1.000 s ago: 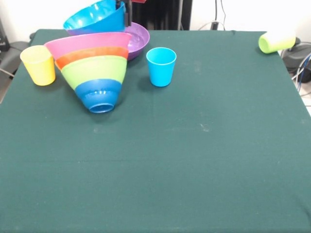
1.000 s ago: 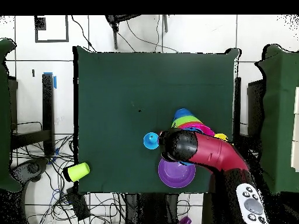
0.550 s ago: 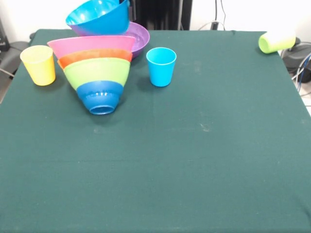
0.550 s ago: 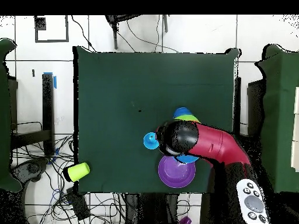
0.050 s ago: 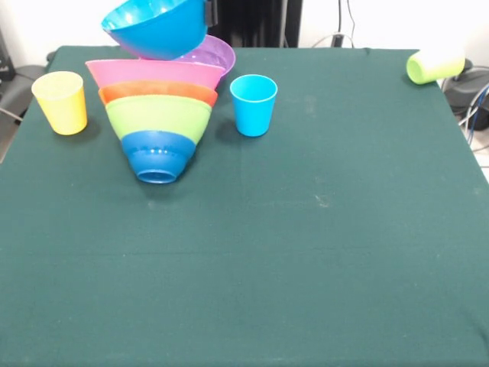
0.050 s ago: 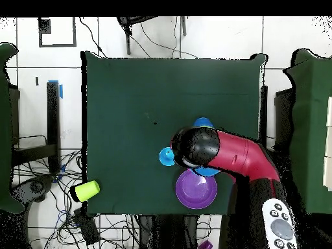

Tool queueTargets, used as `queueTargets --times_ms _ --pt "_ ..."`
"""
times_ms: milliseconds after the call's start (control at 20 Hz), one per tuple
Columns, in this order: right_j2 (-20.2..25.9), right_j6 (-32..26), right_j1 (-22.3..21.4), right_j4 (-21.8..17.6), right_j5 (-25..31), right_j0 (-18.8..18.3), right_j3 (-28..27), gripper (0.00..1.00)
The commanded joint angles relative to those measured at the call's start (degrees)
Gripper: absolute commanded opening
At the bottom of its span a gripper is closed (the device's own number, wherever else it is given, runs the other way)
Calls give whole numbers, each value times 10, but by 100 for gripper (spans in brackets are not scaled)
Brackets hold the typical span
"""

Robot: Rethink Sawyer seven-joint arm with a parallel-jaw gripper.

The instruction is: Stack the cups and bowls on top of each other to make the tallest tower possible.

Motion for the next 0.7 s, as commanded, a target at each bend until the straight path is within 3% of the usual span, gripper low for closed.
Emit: queueTargets --times_ms 50,700 --pt "58 23 17 14 6 14 -21 0" --pt "64 13 43 8 9 7 -49 0"
